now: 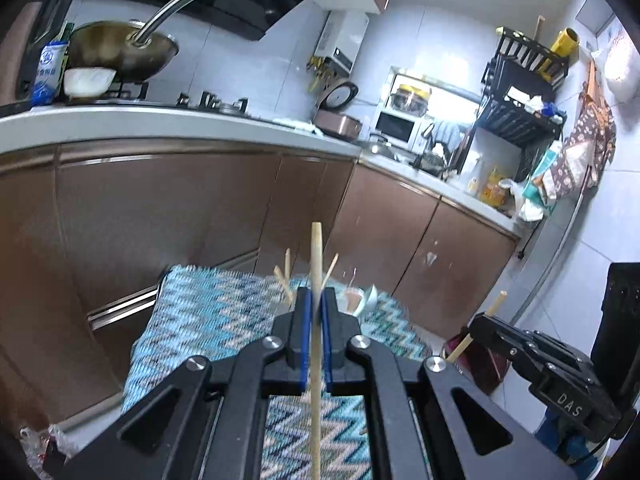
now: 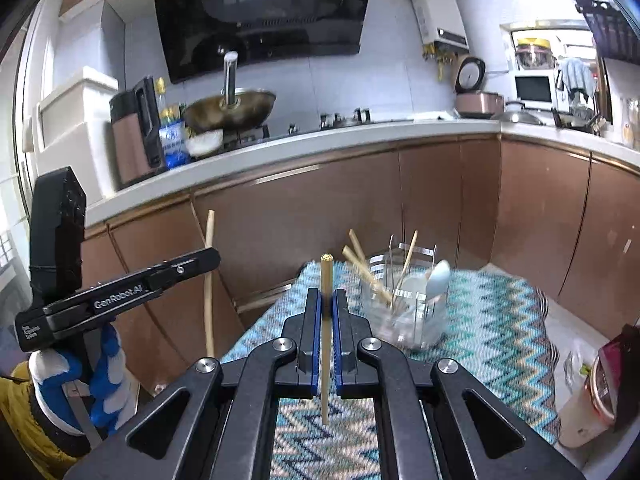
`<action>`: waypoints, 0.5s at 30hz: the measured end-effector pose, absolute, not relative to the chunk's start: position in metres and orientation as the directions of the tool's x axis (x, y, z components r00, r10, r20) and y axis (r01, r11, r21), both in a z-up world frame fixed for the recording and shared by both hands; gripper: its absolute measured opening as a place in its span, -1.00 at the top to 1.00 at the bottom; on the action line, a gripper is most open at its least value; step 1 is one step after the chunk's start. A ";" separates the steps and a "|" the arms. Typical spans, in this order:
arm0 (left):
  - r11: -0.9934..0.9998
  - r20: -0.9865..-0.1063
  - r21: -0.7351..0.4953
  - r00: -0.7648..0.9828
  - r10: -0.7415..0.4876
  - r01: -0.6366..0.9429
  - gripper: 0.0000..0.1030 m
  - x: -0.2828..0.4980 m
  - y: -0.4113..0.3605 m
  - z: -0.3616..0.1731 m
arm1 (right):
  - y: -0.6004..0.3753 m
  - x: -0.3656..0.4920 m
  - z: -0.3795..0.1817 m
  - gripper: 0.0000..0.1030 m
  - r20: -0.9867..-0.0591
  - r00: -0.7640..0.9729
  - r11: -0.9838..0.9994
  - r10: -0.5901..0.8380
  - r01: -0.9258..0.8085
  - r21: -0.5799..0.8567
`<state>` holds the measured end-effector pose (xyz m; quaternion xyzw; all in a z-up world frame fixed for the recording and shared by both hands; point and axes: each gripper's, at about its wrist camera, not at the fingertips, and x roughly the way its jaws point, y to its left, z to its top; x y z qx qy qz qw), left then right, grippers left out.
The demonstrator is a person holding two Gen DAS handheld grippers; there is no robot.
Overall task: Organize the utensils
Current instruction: 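Carry both chopsticks over the holder and lower them into it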
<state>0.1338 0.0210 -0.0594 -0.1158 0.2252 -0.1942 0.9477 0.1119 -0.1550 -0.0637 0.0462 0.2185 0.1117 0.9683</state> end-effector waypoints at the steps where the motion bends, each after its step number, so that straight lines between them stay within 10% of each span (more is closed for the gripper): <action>1: 0.896 -0.371 -0.310 0.827 -0.422 0.318 0.91 0.140 0.018 -0.057 | -0.159 0.117 -0.059 0.90 -0.395 0.888 0.971 0.236 -0.196 0.139; 15: 0.898 -0.190 -0.315 0.907 -0.377 0.307 0.91 0.248 -0.021 -0.032 | -0.198 0.207 -0.040 0.90 -0.263 0.933 0.965 0.245 -0.209 0.156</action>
